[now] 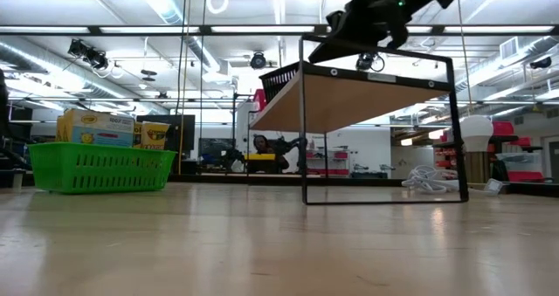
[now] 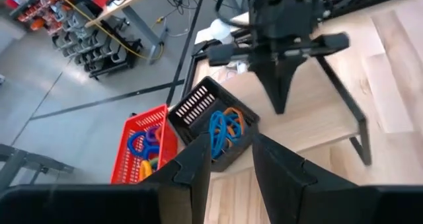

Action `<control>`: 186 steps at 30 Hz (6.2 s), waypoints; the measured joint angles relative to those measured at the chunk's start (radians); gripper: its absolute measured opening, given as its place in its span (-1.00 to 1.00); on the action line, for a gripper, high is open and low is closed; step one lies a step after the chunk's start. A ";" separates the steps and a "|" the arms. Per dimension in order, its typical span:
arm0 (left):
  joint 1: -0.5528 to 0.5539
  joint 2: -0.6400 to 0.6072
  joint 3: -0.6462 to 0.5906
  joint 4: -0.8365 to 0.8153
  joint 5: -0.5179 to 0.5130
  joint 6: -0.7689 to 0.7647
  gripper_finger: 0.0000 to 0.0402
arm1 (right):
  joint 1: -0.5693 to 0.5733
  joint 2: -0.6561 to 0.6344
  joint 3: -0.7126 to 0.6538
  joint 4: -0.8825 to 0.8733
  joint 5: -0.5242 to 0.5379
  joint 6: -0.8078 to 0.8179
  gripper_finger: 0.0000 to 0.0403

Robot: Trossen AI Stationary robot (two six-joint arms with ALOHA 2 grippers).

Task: Pick & Place Office Desk Supplies
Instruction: Put the black basket with rubber bands on the shelf, then put the green basket with crayon boxes on the shelf

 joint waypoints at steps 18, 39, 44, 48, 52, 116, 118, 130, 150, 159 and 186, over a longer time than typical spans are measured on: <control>-0.342 -0.008 0.000 -0.020 -0.311 -0.146 -0.41 | 0.039 0.036 0.101 -0.084 0.222 -0.033 -1.00; -0.523 -0.007 0.000 -0.087 -0.538 -0.372 -0.41 | 0.038 0.287 0.367 -0.359 0.313 -0.097 -1.00; -0.548 -0.007 0.000 -0.138 -0.538 -0.439 -0.41 | 0.024 0.300 0.384 -0.318 0.360 -0.099 -1.00; -0.558 -0.006 0.000 -0.154 -0.538 -0.463 -0.41 | 0.009 0.300 0.384 -0.293 0.388 -0.100 -1.00; -0.557 -0.001 0.000 -0.153 -0.538 -0.463 -0.41 | -0.016 0.300 0.384 -0.271 0.392 -0.104 -1.00; -0.547 0.027 -0.787 -0.305 0.130 -0.893 -0.40 | 0.544 -0.090 0.383 -0.544 0.237 0.278 -0.50; -0.517 0.027 -0.787 -0.302 0.133 -0.858 -0.40 | 0.544 -0.090 0.383 -0.550 0.236 0.296 -0.47; -0.375 0.027 -0.788 -0.219 0.220 -0.732 -0.40 | 0.581 -0.090 0.383 -0.586 0.223 0.334 -0.45; -0.240 0.027 -0.873 0.015 0.322 -0.630 -0.72 | 0.639 -0.090 0.383 -0.630 0.263 0.383 -0.45; -0.249 0.027 -0.871 0.083 0.292 -0.615 -0.97 | 0.646 -0.115 0.381 -0.565 0.086 0.332 -0.59; -0.245 0.029 -0.820 0.135 0.255 -0.484 -0.97 | 0.398 -1.056 -0.669 0.264 -0.020 0.423 -0.80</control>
